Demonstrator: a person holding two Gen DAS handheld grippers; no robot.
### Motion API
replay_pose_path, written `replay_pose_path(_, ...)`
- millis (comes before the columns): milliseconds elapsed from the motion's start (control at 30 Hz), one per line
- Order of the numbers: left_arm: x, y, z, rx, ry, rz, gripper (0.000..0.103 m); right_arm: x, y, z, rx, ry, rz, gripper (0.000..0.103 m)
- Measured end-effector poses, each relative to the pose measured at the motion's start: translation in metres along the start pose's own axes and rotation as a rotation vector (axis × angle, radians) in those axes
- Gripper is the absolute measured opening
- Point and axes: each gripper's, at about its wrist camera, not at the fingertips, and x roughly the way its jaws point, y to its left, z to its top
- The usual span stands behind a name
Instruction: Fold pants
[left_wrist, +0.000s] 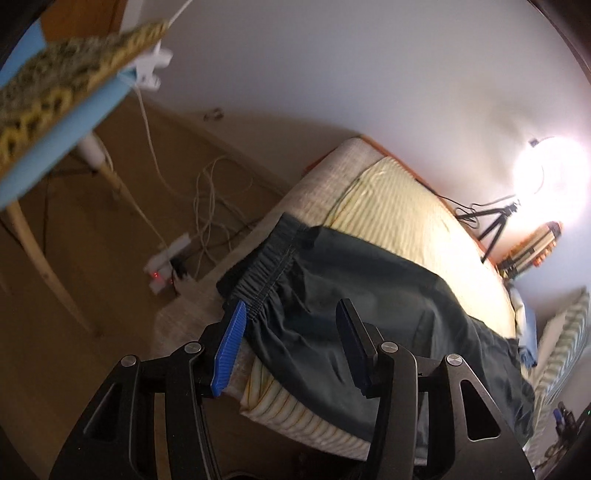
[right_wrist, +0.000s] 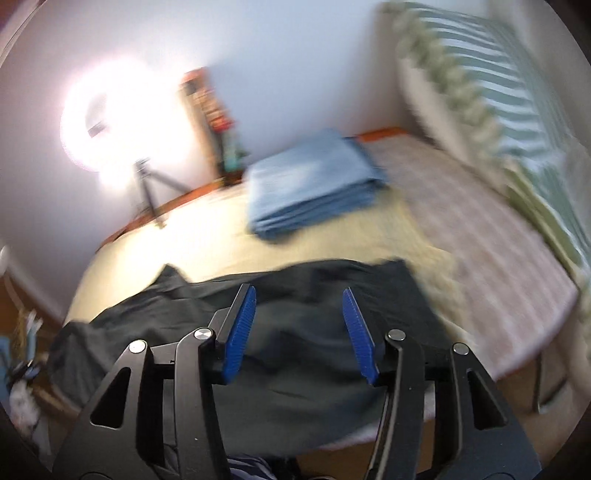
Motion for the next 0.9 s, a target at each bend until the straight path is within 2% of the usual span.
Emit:
replay_pose_path(100,0.013,-0.001,-0.003,0.021,-0.008,0.125,0.049,0.033,0.033,0.017,-0.101,0.054,0.102,0.052)
replay_pose_path(200,0.017,-0.008,-0.004,0.040,-0.038,0.299,0.049,0.070,0.066,0.029,-0.207,0.115,0.135,0.052)
replay_pose_path(267,0.007,-0.022,-0.005,0.069,-0.107,0.336,0.049,0.093,0.087,0.034,-0.271,0.161,0.181,0.052)
replay_pose_path(333,-0.001,-0.043,-0.006,0.127,-0.162,0.314,0.049,0.119,0.109,0.039,-0.350,0.228,0.217,0.052)
replay_pose_path(400,-0.001,-0.062,-0.007,0.196,-0.171,0.284,0.049,0.147,0.127,0.040,-0.451,0.274,0.209,0.052)
replay_pose_path(467,0.008,-0.078,-0.008,0.235,-0.136,0.206,0.049,0.179,0.137,0.039,-0.537,0.325,0.166,0.052)
replay_pose_path(533,0.021,-0.080,-0.008,0.225,-0.087,0.163,0.049,0.200,0.137,0.037,-0.568,0.386,0.170,0.052)
replay_pose_path(633,0.041,-0.078,-0.011,0.248,-0.059,0.219,0.049,0.222,0.135,0.027,-0.614,0.459,0.184,0.052)
replay_pose_path(700,0.050,-0.067,-0.010,0.211,-0.039,0.228,0.049,0.230,0.134,0.018,-0.645,0.477,0.173,0.052)
replay_pose_path(833,0.062,-0.045,-0.014,0.181,-0.010,0.266,0.049,0.237,0.131,0.003,-0.670,0.498,0.169,0.052)
replay_pose_path(900,0.063,-0.043,-0.016,0.180,-0.012,0.267,0.049,0.235,0.134,-0.001,-0.688,0.477,0.172,0.052)
